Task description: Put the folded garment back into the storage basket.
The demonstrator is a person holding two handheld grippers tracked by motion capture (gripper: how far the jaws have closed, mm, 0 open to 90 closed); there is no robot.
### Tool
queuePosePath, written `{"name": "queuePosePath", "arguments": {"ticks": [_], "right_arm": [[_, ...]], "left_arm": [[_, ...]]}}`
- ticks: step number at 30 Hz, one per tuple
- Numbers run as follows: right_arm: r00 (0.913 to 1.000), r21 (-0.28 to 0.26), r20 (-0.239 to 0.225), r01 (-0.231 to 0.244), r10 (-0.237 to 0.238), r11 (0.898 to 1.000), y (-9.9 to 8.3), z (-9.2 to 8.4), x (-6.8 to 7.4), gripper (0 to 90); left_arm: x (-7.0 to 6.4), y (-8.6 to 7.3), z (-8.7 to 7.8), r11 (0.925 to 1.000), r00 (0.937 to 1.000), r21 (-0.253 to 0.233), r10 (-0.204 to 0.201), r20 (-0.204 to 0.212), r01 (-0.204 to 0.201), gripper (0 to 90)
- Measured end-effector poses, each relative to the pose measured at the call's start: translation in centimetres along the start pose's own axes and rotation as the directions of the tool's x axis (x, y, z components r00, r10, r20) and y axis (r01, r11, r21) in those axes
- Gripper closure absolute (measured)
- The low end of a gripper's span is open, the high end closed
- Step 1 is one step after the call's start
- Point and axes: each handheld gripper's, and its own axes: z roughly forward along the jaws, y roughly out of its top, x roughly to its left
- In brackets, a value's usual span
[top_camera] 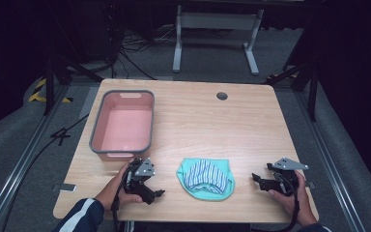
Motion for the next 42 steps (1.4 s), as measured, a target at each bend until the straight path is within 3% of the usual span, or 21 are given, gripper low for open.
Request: {"name": "queuePosePath", "arguments": {"ticks": [13,16,18,21,23,27,33,35,36,42], "right_arm": [[0.9994,0.007,0.025,-0.021,0.021,1.0,0.0,0.0,0.2,22.9],[0.9998,0.012,0.013,-0.015,0.015,1.0,0.0,-0.1,0.2,22.1],[0.9998,0.017,0.013,-0.016,0.016,1.0,0.0,-0.2,0.2,22.0],[0.9998,0.035,0.014,-0.016,0.016,0.999,0.2,-0.2,0.4,22.7],[0.9999,0.04,0.0,-0.013,0.013,0.999,0.4,-0.2,0.8,26.2],[0.9979,0.019,-0.059,0.028,-0.027,0.999,1.4,-0.5,2.4,30.6],[0.9859,0.007,-0.129,0.109,-0.107,0.994,3.2,0.1,5.3,33.2],[0.983,0.009,-0.135,0.126,-0.124,0.992,3.5,0.3,5.8,33.4],[0.9786,0.009,-0.154,0.14,-0.136,0.99,4.0,0.7,6.4,34.7],[0.9708,0.018,-0.161,0.183,-0.178,0.983,5.1,1.7,7.9,38.5]], "left_arm": [[-0.3,-0.1,-0.2,0.9999,0.9998,0.004,-0.014,-0.01,0.014,1.8],[-0.3,0.2,-0.2,0.9998,0.9998,0.013,-0.018,-0.01,0.018,3.0],[-0.3,0.2,-0.2,0.9998,0.9998,0.009,-0.017,-0.013,0.017,4.8],[-0.5,0.6,-0.2,0.9994,0.9991,-0.001,-0.035,-0.022,0.035,16.6],[-0.6,0.9,0.0,0.9994,0.9994,0.011,-0.032,-0.014,0.032,16.1],[-0.8,1.8,0.0,0.9997,0.9997,-0.004,-0.023,-0.013,0.023,20.8],[-0.9,3.1,0.0,0.9993,0.9994,-0.031,-0.023,-0.026,0.022,26.8],[-0.7,3.6,0.3,0.9982,0.999,-0.043,-0.042,-0.012,0.041,27.0],[-0.6,4.0,0.6,0.9984,0.9991,-0.042,-0.038,-0.02,0.037,28.0],[-0.6,5.4,1.8,0.9983,0.9972,-0.033,-0.049,-0.057,0.047,30.6]]}}
